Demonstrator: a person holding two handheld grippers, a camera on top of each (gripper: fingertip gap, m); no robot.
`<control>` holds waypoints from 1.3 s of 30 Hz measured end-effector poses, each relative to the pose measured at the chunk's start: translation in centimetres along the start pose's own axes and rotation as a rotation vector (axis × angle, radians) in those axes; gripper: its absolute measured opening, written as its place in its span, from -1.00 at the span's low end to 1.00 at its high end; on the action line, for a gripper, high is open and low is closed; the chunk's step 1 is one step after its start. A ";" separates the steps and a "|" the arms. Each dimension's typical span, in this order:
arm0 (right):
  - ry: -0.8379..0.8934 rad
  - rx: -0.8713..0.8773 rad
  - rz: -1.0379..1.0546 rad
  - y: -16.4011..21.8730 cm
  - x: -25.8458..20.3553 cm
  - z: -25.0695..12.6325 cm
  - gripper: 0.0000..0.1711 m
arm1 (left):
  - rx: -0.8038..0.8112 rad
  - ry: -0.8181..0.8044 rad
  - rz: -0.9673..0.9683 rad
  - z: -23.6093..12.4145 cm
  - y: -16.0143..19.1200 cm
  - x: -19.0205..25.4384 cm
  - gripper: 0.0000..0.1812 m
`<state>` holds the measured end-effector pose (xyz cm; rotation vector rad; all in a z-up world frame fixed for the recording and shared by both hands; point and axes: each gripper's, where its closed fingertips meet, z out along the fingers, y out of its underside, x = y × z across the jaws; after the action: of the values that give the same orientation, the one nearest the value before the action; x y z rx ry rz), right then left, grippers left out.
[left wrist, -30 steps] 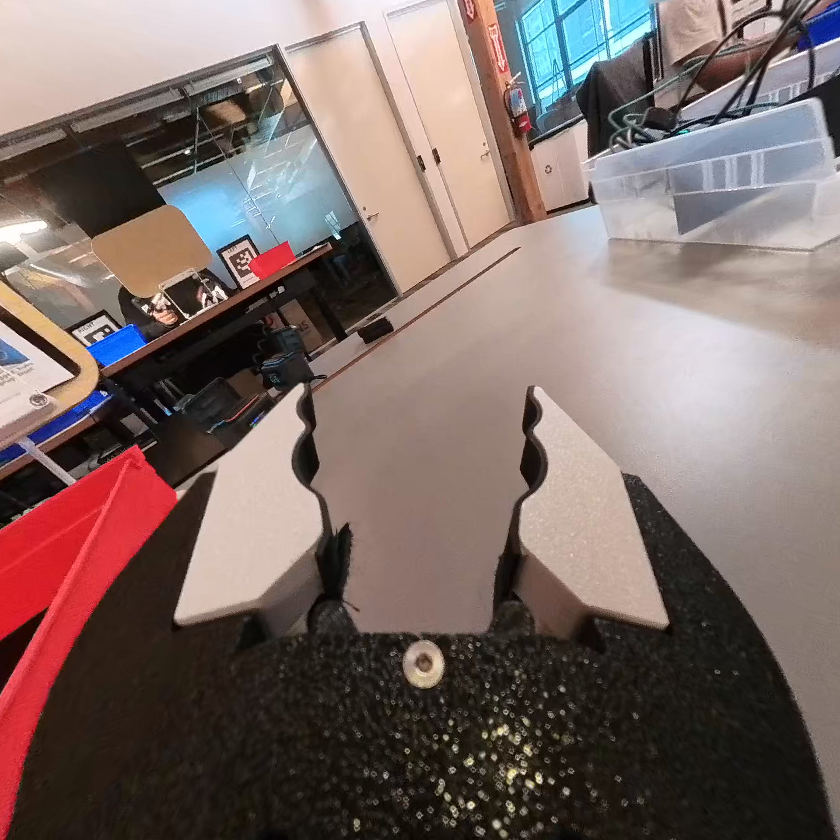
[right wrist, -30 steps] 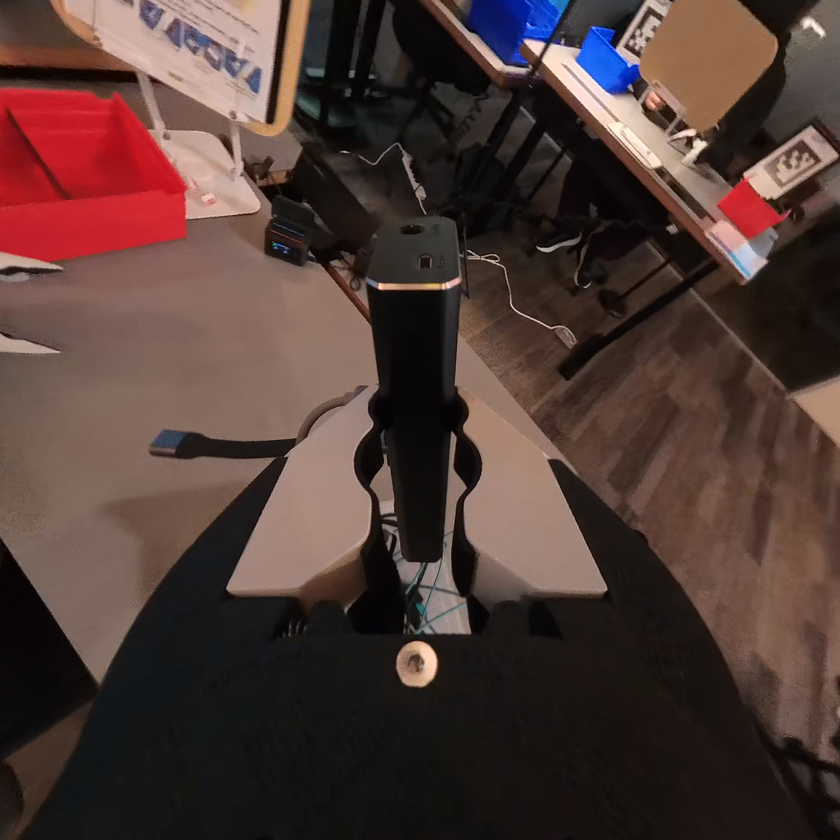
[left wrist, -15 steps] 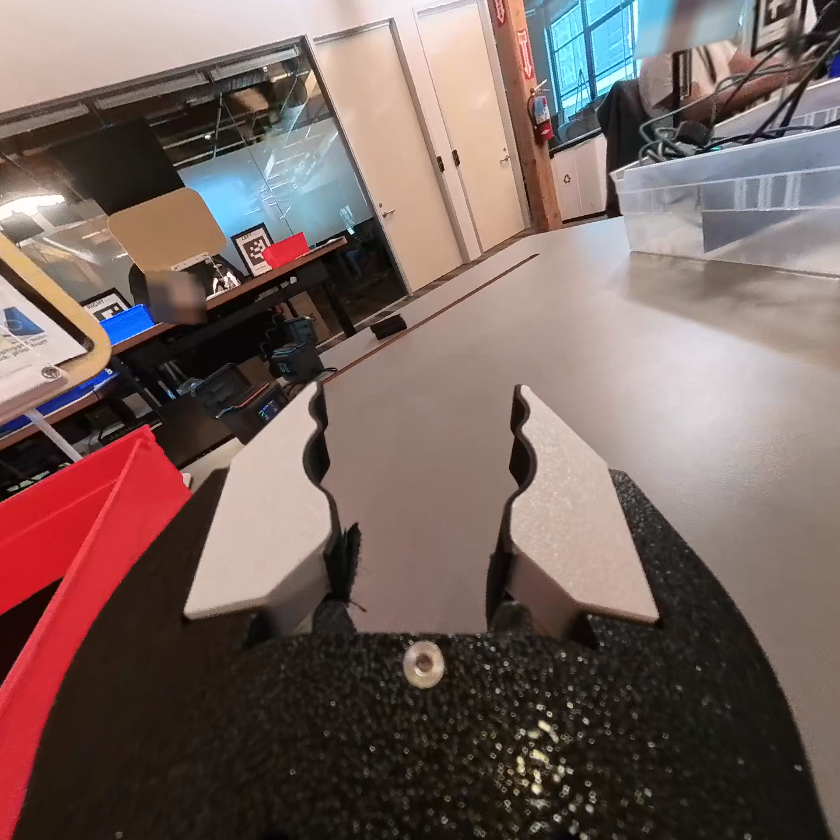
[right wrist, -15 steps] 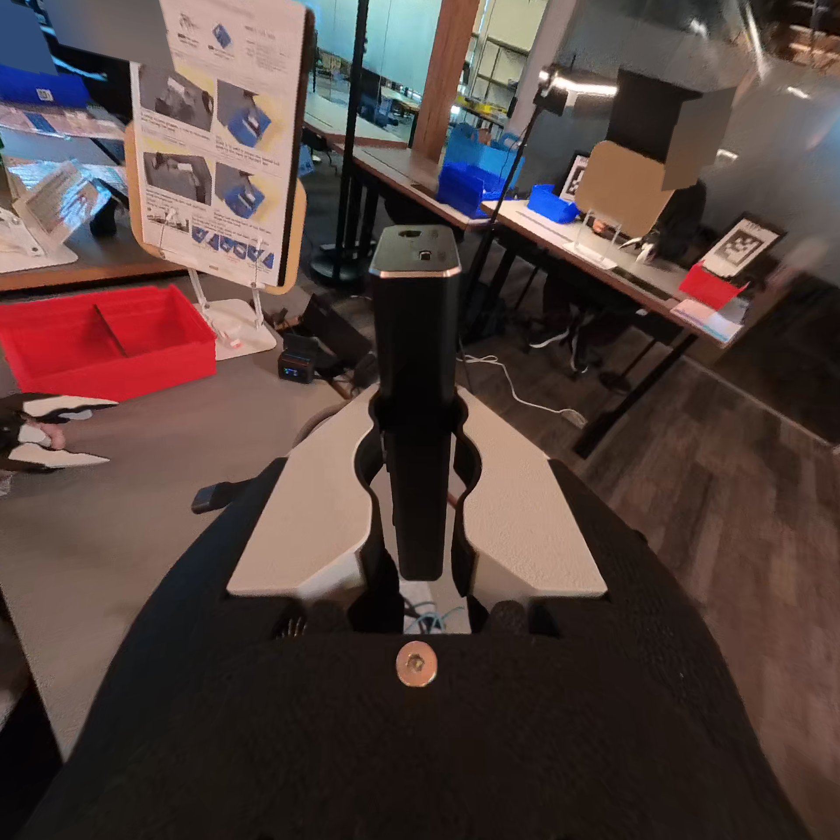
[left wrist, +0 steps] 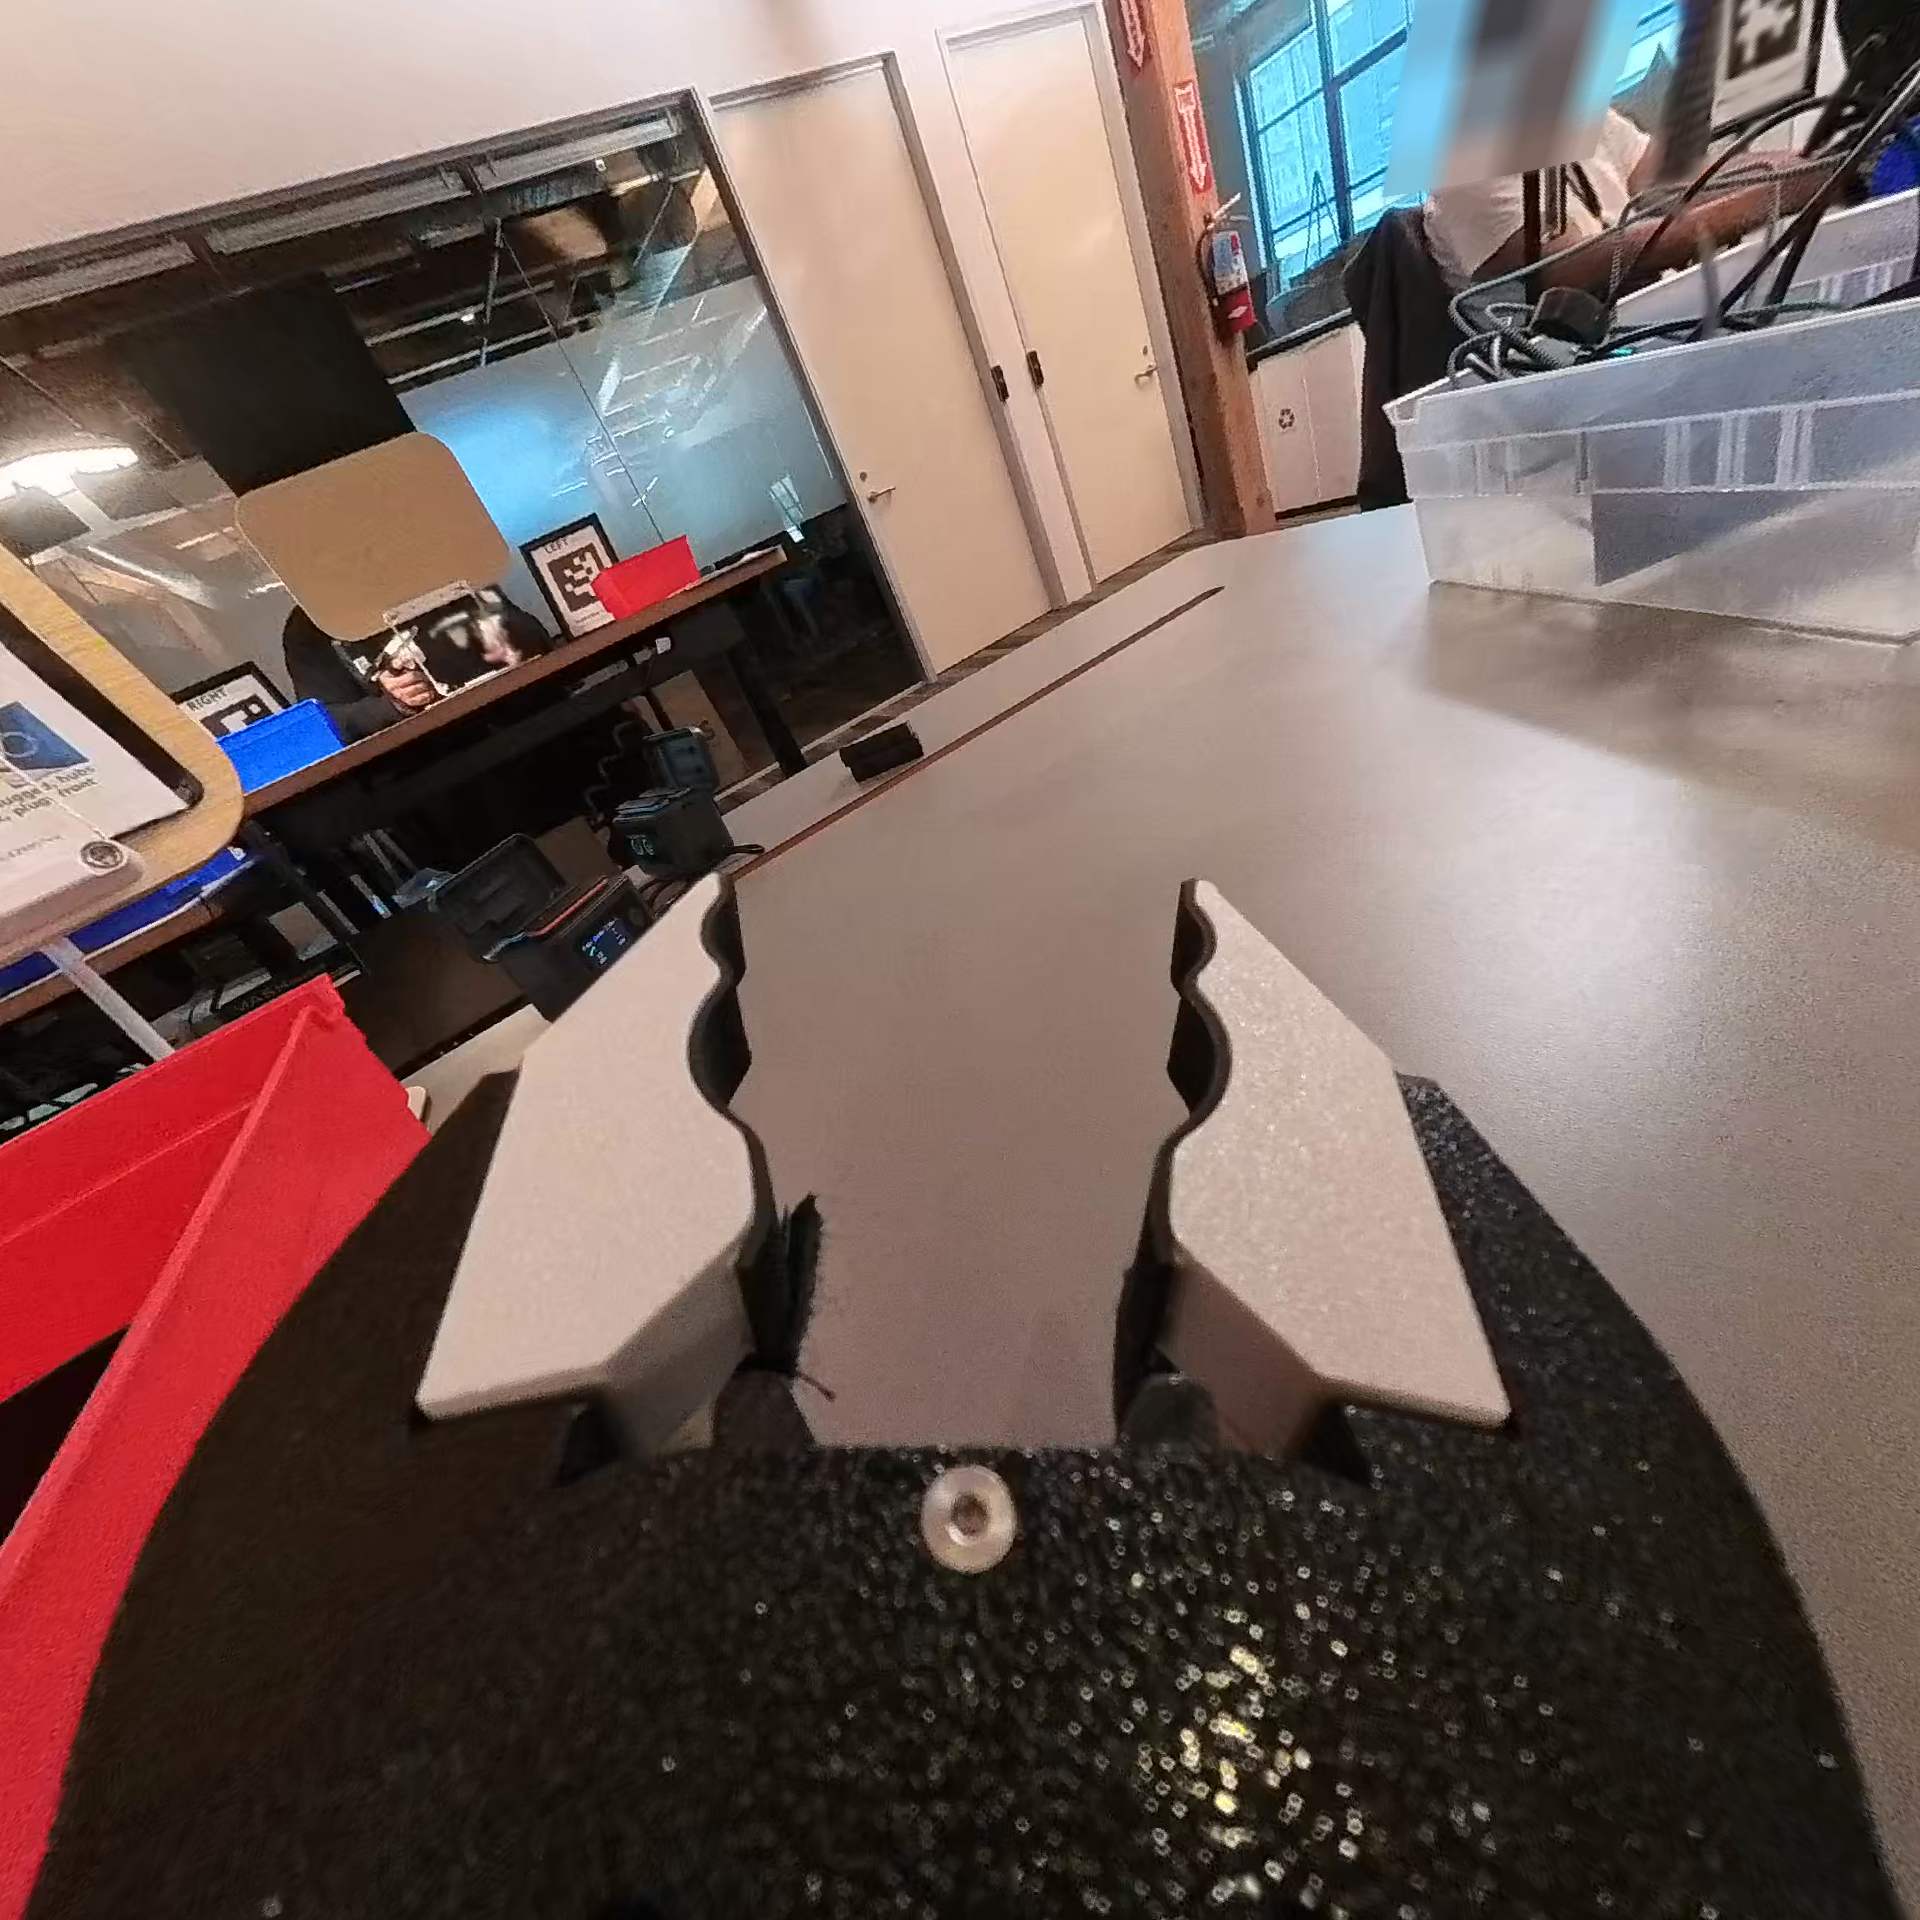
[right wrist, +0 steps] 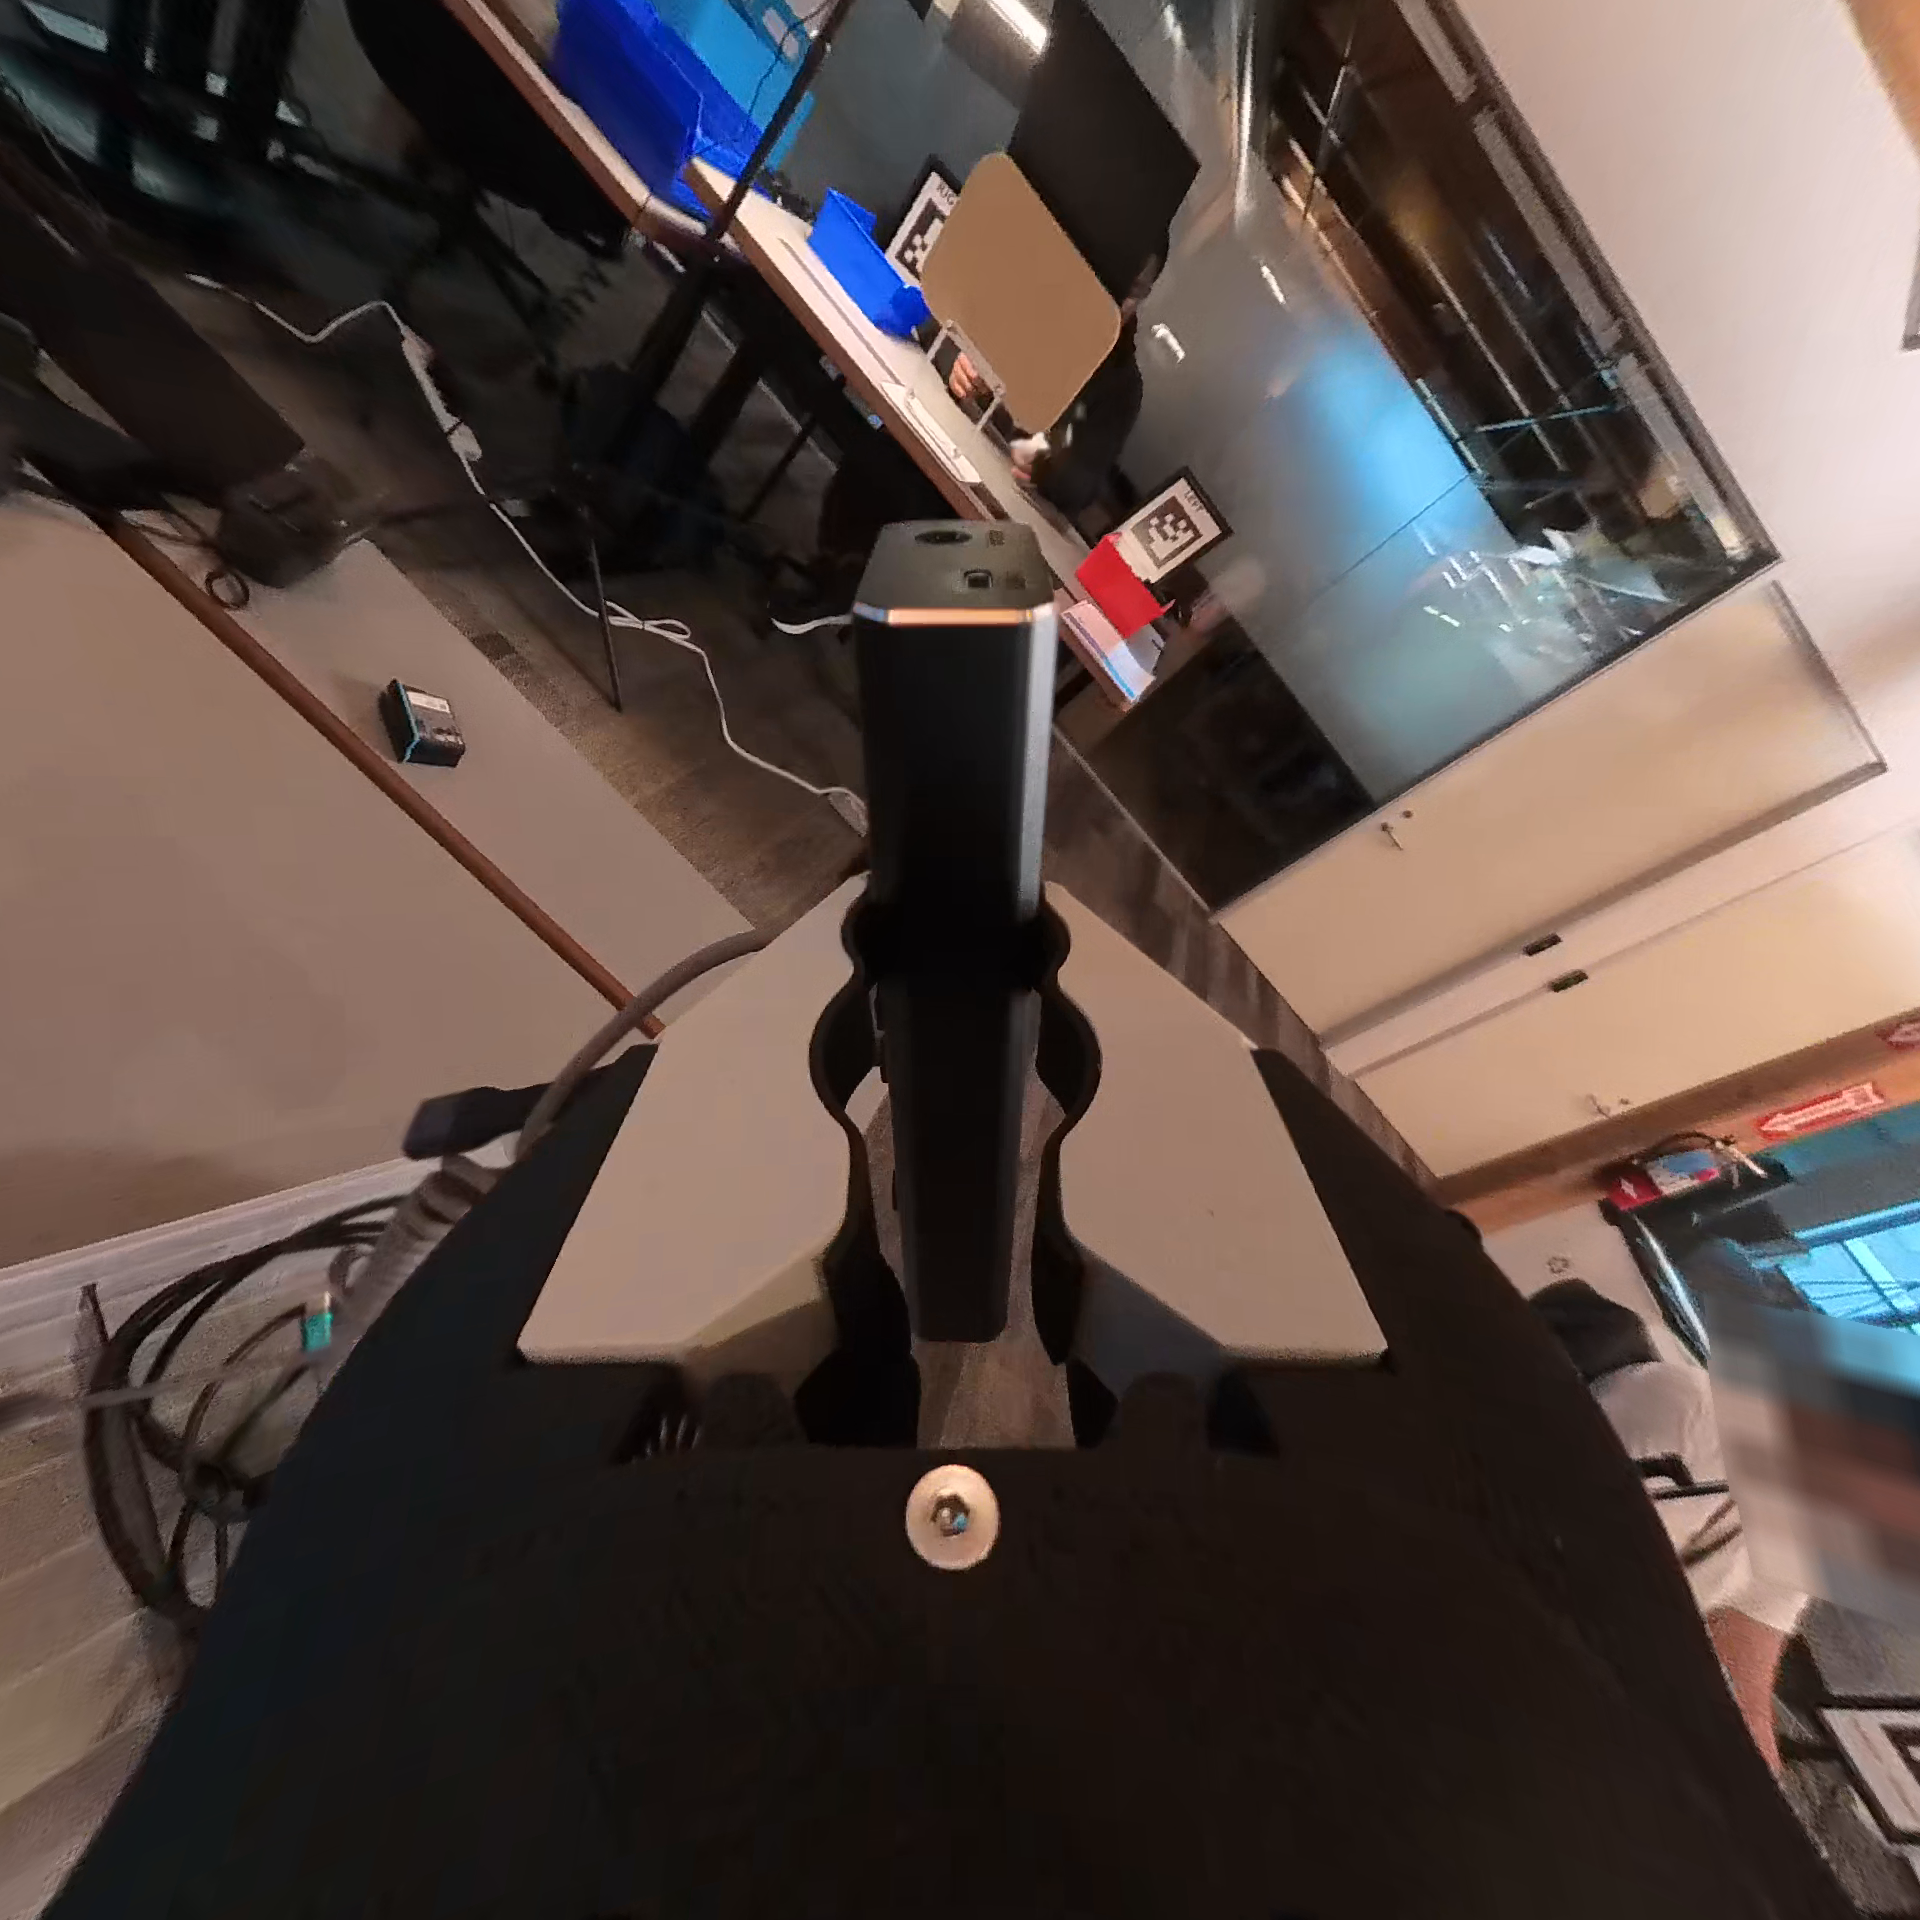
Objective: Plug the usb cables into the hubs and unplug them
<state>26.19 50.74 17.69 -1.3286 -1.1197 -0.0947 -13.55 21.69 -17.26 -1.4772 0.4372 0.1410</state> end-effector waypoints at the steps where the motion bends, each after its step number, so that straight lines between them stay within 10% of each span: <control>1: -0.003 0.008 0.006 0.0 -0.1 -0.1 -0.69 | 0.001 0.000 -0.008 0.0 0.0 -0.1 -0.12; 11: -0.010 0.053 0.071 -4.4 3.6 -1.1 -0.70 | 0.006 -0.014 -0.060 -0.1 0.1 -0.8 -0.12; 22: 0.355 0.009 -0.446 8.6 -8.3 -0.1 -0.71 | 0.068 -0.010 -0.090 -0.1 -2.1 -0.5 -0.11; 30: -0.423 -0.581 -0.195 22.5 -21.2 2.8 -0.70 | 0.039 0.029 -0.155 0.3 -2.5 1.6 -0.14; 39: -0.717 -0.987 -0.090 28.7 -25.3 6.3 -0.69 | -0.067 0.053 -0.197 -1.3 -2.5 1.9 -0.11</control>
<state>27.55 51.60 -21.04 -2.2885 -1.8581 -0.2762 -11.18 19.85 -15.71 -1.5840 0.3296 -0.0401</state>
